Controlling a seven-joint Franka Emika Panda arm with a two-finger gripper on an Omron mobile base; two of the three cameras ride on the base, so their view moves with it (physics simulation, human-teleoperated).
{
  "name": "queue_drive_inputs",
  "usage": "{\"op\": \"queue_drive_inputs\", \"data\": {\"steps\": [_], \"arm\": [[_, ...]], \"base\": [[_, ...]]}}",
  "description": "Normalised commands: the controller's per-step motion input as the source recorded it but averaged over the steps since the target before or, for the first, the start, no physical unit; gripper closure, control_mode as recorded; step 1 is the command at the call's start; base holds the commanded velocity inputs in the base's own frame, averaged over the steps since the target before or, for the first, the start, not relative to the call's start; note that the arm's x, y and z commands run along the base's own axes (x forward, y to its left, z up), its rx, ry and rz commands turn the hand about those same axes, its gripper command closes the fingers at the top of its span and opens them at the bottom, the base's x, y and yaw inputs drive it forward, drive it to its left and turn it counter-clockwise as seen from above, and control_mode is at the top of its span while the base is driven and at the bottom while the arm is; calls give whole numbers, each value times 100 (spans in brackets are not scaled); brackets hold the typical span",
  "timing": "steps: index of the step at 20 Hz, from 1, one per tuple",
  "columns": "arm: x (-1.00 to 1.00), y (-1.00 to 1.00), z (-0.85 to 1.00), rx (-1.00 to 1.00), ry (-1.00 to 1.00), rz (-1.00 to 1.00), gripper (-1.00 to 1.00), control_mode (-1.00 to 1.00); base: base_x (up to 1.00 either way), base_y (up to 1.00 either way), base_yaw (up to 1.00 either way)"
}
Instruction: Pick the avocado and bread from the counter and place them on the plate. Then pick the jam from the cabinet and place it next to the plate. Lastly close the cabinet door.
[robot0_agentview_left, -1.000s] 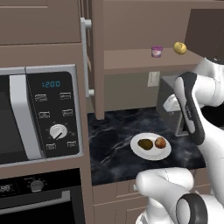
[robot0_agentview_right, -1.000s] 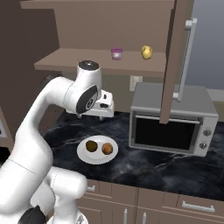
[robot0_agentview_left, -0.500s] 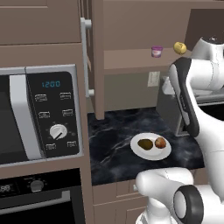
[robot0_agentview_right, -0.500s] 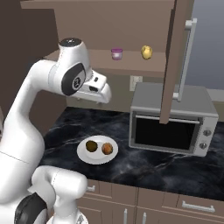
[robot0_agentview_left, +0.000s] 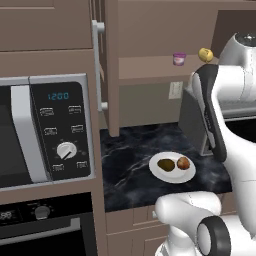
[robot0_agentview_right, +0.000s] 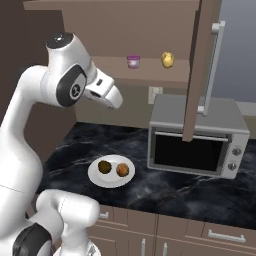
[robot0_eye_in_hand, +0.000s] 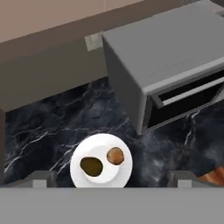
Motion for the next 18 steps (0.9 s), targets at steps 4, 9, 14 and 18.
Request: {"op": "queue_drive_inputs", "data": {"steps": [4, 9, 14, 18], "arm": [[0, 0, 32, 0, -23, -16, -100, -100], [6, 6, 20, 0, -19, 0, -100, -100], [21, 3, 13, -2, -17, 0, -100, -100], [22, 1, 24, -9, -4, 0, -100, -100]], "base": [[0, 0, 0], [0, 0, 0], [0, 0, 0], [0, 0, 0]]}}
